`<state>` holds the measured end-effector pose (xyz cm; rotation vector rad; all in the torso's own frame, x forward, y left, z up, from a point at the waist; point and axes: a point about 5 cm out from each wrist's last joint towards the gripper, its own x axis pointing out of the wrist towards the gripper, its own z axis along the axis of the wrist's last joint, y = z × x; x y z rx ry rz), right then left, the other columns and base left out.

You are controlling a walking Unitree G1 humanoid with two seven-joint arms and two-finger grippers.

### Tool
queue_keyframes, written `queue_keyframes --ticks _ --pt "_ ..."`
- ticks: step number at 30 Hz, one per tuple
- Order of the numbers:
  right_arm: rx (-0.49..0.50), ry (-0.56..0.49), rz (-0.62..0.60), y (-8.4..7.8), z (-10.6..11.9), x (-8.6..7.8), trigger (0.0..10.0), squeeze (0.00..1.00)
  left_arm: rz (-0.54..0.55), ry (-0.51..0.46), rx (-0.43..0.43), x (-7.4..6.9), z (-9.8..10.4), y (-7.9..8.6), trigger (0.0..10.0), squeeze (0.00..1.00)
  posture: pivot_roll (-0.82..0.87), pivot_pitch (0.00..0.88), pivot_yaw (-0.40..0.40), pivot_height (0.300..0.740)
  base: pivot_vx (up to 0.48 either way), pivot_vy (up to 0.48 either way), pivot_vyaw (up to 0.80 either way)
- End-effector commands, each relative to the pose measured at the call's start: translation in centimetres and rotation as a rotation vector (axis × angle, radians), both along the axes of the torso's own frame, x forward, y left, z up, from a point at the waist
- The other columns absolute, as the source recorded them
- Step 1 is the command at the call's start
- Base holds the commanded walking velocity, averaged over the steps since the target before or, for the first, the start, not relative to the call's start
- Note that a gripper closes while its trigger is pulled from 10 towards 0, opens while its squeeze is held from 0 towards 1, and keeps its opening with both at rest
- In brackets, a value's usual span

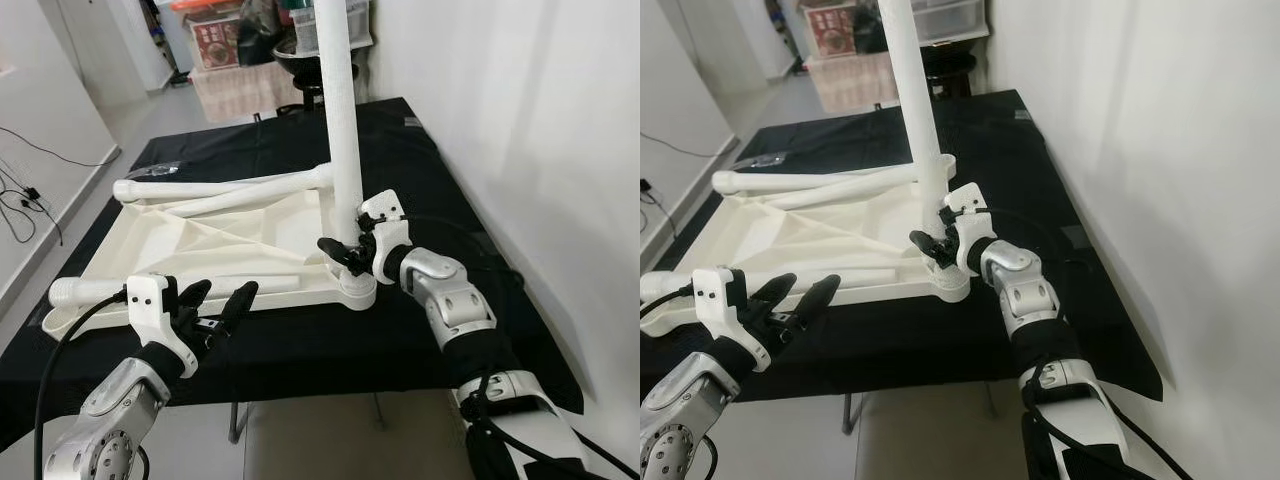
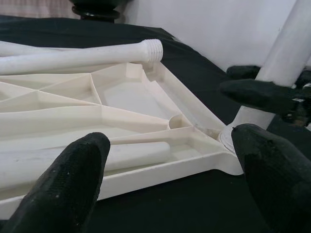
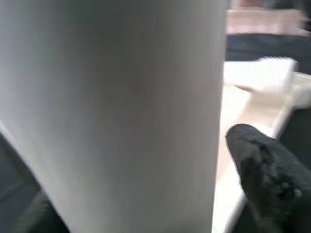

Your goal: Building children table

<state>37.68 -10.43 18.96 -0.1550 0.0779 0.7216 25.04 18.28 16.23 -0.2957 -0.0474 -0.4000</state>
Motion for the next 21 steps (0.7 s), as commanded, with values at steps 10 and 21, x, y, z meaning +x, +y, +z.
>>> queue_keyframes --ticks 10,21 --pt "-0.011 -0.048 0.388 2.3 1.9 -0.2 10.0 0.0 0.017 0.006 0.007 0.0 -0.2 0.3 10.0 0.0 -0.03 0.067 0.111 0.74 0.0 0.0 0.0" --pt "0.004 0.023 0.471 2.0 1.3 0.4 0.0 0.0 0.017 0.005 0.006 0.0 -0.1 0.2 10.0 0.0 -0.03 0.074 0.104 0.74 0.0 0.0 0.0"
